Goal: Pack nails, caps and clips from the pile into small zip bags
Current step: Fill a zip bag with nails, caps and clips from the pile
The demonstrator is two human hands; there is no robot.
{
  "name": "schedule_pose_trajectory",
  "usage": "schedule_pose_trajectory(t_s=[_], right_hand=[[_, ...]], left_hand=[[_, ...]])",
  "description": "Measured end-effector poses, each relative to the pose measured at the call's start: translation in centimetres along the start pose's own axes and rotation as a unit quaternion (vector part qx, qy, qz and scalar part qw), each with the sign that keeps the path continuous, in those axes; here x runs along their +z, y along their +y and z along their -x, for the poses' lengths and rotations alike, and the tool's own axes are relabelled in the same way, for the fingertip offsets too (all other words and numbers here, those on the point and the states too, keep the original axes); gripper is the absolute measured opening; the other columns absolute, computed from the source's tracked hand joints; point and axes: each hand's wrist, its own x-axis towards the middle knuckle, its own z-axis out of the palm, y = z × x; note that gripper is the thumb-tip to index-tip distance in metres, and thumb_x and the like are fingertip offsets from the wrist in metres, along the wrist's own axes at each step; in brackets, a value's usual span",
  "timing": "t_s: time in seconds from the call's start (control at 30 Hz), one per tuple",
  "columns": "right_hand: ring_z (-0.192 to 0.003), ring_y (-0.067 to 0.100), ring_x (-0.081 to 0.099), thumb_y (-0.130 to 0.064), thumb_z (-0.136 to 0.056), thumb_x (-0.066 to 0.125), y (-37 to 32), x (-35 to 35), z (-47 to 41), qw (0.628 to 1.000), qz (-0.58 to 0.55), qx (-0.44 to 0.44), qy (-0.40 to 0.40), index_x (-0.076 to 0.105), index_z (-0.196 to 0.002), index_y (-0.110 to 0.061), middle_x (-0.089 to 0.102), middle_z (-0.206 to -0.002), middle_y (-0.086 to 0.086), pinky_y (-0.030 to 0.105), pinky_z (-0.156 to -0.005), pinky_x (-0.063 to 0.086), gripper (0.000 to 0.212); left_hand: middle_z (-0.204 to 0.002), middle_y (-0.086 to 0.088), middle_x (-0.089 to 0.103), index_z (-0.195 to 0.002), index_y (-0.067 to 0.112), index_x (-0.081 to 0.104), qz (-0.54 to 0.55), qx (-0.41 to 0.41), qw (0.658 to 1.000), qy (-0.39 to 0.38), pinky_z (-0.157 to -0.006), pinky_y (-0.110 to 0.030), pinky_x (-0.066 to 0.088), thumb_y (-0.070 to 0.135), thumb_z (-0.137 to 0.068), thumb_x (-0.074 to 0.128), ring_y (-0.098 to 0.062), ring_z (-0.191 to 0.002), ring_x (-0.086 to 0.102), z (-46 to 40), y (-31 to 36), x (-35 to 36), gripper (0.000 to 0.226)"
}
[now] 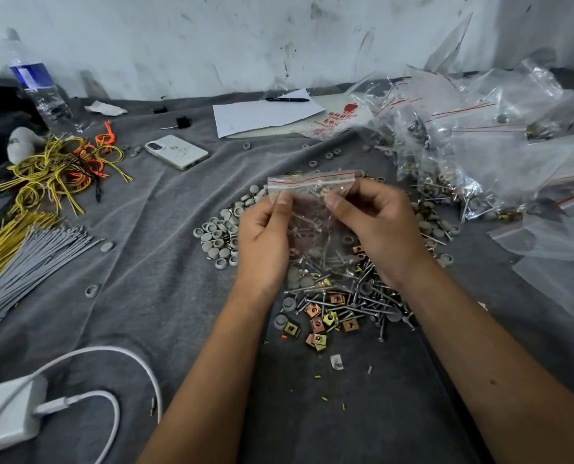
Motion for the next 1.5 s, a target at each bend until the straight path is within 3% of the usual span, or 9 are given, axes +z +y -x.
schedule_pose_trajectory(t_s=[0.17,0.33,0.7,0.77,0.87,1.03,1.2,1.37,1.5], right_hand=[[-0.076,0.009,0.067,-0.026,-0.093,0.074,0.2,-0.3,-0.2,0.998,-0.031,-0.002,0.058,0.077,-0.087,-0.029,0.073,-0.080,-0.005,0.022,-0.067,0.054,0.008],[-0.084,0.010,0.069,-0.032,-0.095,0.069,0.4,-0.5,-0.3,0.999,0.012,0.035,-0.026,0.076,-0.091,-0.024,0.074,-0.087,-0.004,0.023,-0.071,0.055,0.012],[-0.069,0.012,0.064,-0.023,-0.097,0.063,0.6,-0.2,-0.2,0.998,0.051,0.016,-0.027,0.071,-0.078,-0.018,0.068,-0.075,0.008,0.025,-0.060,0.053,0.020],[-0.071,0.014,0.065,-0.032,-0.096,0.061,0.2,-0.1,0.0,1.000,0.005,0.021,-0.016,0.071,-0.079,-0.022,0.068,-0.076,0.003,0.028,-0.060,0.055,0.023],[-0.076,0.019,0.065,-0.052,-0.092,0.065,-0.5,-0.3,-0.1,0.999,-0.031,0.009,0.012,0.072,-0.082,-0.031,0.068,-0.081,-0.002,0.040,-0.072,0.058,0.024],[-0.073,0.012,0.066,-0.043,-0.088,0.076,-0.5,-0.3,-0.2,0.999,0.023,-0.022,0.036,0.076,-0.081,-0.026,0.071,-0.076,-0.005,0.035,-0.070,0.059,0.019],[-0.071,0.019,0.067,-0.052,-0.085,0.072,-0.3,-0.6,-0.3,0.999,0.031,0.005,0.017,0.073,-0.084,-0.017,0.071,-0.075,-0.001,0.036,-0.070,0.059,0.035],[-0.077,0.028,0.068,-0.023,-0.095,0.072,0.1,-0.5,-0.3,0.998,0.044,-0.024,0.028,0.075,-0.081,-0.025,0.072,-0.080,0.008,0.056,-0.075,0.059,0.015],[-0.071,0.045,0.059,-0.028,-0.092,0.065,0.1,0.0,-0.1,0.999,0.010,-0.013,0.051,0.068,-0.075,-0.023,0.062,-0.078,0.021,0.054,-0.064,0.055,0.018]], left_hand=[[-0.094,-0.010,0.076,-0.094,0.014,0.074,0.059,0.008,0.998,0.015,-0.057,-0.029,0.057,0.020,-0.111,0.044,-0.021,-0.077,0.070,0.1,0.3,-0.1,0.036],[-0.090,-0.010,0.074,-0.098,0.008,0.072,0.122,-0.028,0.991,0.041,-0.061,-0.045,0.062,0.024,-0.112,0.040,-0.027,-0.076,0.069,0.1,0.4,0.1,0.039],[-0.097,-0.025,0.074,-0.101,0.006,0.072,0.186,-0.080,0.978,0.060,-0.042,-0.026,0.052,0.031,-0.112,0.041,-0.027,-0.066,0.073,0.4,1.0,0.3,0.042],[-0.080,-0.012,0.075,-0.094,0.011,0.072,0.191,-0.099,0.976,0.044,-0.049,-0.033,0.058,0.030,-0.112,0.042,-0.022,-0.064,0.073,0.4,1.1,0.3,0.039],[-0.090,-0.014,0.074,-0.092,0.011,0.069,0.205,-0.140,0.969,0.014,-0.067,-0.037,0.059,0.027,-0.111,0.045,-0.026,-0.074,0.070,0.5,1.3,0.6,0.035],[-0.091,-0.018,0.074,-0.098,0.008,0.067,0.217,-0.150,0.964,0.021,-0.052,-0.028,0.059,0.027,-0.111,0.044,-0.021,-0.061,0.073,0.6,1.5,1.0,0.032],[-0.122,-0.033,0.068,-0.110,0.007,0.061,0.199,-0.143,0.969,0.037,-0.067,-0.044,0.065,0.032,-0.111,0.041,-0.047,-0.100,0.070,0.5,1.5,0.7,0.032],[-0.109,-0.029,0.073,-0.108,0.002,0.065,0.209,-0.124,0.969,0.035,-0.043,-0.024,0.055,0.031,-0.112,0.039,-0.033,-0.074,0.074,0.7,1.7,0.8,0.039],[-0.105,-0.025,0.074,-0.102,0.002,0.068,0.213,-0.098,0.972,0.028,-0.054,-0.029,0.061,0.028,-0.112,0.038,-0.027,-0.071,0.075,0.9,1.3,1.4,0.041]])
